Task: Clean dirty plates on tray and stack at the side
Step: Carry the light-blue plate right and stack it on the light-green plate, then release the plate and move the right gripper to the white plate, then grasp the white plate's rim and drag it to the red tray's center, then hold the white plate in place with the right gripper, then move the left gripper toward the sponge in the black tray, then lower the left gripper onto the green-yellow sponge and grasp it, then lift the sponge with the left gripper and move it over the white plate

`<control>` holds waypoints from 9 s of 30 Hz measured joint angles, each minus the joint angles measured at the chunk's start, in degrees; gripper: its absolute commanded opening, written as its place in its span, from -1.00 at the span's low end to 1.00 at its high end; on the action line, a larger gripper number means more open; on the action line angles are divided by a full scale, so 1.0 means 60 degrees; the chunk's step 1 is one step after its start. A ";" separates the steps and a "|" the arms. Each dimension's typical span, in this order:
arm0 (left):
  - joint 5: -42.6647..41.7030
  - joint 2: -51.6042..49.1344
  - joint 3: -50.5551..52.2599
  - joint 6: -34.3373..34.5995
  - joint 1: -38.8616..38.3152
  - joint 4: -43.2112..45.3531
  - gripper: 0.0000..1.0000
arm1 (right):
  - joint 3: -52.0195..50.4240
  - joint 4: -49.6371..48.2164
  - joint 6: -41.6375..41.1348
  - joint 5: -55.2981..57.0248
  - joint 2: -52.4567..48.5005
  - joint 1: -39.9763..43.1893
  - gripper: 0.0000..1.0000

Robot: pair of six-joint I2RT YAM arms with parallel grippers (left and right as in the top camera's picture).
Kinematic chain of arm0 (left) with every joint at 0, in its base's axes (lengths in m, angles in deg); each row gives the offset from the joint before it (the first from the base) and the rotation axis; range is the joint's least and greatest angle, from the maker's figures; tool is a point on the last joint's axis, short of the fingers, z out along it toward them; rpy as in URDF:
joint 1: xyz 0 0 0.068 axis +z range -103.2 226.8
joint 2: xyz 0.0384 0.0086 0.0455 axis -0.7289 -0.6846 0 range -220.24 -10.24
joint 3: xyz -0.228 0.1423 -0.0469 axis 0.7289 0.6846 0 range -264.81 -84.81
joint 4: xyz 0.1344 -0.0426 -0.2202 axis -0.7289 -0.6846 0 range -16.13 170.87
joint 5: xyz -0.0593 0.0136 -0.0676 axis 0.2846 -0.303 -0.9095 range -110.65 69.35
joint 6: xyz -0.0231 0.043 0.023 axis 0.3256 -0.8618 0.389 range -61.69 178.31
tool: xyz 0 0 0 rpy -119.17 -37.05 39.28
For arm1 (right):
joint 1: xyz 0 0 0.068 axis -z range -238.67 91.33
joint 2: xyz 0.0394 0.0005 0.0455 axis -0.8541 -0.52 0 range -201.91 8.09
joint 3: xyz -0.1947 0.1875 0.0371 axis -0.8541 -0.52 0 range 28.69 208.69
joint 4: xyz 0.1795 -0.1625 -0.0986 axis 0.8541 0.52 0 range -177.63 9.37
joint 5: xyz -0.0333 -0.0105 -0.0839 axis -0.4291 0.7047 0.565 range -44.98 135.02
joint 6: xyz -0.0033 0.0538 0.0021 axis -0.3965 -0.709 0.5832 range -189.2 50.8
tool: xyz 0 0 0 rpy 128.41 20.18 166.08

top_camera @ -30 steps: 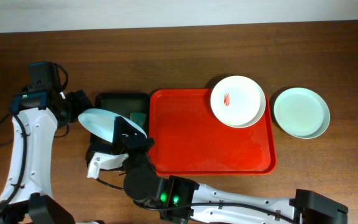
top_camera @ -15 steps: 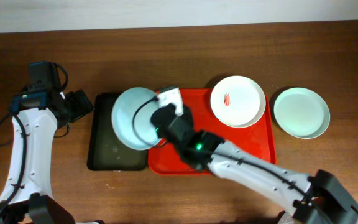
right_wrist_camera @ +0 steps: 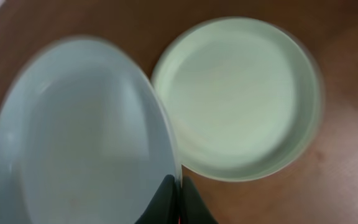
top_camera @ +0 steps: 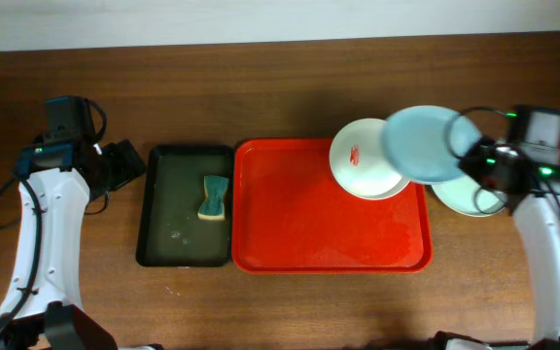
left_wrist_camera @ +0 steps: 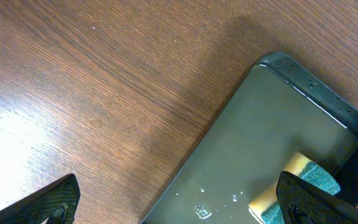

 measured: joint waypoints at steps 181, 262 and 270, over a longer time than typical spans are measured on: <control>-0.1421 -0.1759 0.0000 -0.1406 -0.3646 -0.0310 -0.32 | 0.2736 0.3381 0.1118 -0.1785 -0.5158 -0.5577 -0.18; -0.1239 -0.2182 0.0262 -0.2018 -0.3402 -0.0444 -1.00 | 0.1213 0.0943 0.1151 -0.2401 -0.5158 -0.5825 -0.56; -0.1235 -0.2186 -0.0069 -0.2011 -0.3402 -0.0874 -1.00 | 0.0787 0.0266 0.0856 -0.2226 -0.5155 -0.5825 -0.92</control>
